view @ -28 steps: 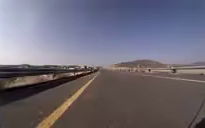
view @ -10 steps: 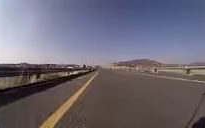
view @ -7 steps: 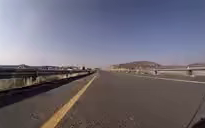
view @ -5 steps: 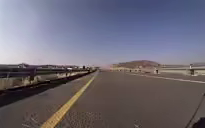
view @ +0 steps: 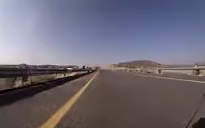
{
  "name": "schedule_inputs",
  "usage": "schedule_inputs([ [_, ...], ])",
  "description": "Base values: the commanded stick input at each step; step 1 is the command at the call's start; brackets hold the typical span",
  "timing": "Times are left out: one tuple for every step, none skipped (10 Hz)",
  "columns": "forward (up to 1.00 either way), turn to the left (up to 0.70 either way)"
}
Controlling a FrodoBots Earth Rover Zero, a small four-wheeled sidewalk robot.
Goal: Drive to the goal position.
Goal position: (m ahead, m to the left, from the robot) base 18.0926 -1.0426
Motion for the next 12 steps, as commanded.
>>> schedule_inputs([
  [0.85,0.0],
  [0.85,0.0],
  [0.85,0.0],
  [0.85,0.0],
  [0.85,0.0],
  [0.85,0.0],
  [0.85,0.0],
  [0.85,0.0],
  [0.85,0.0],
  [0.85,0.0],
  [0.85,0.0],
  [0.85,0.0],
])
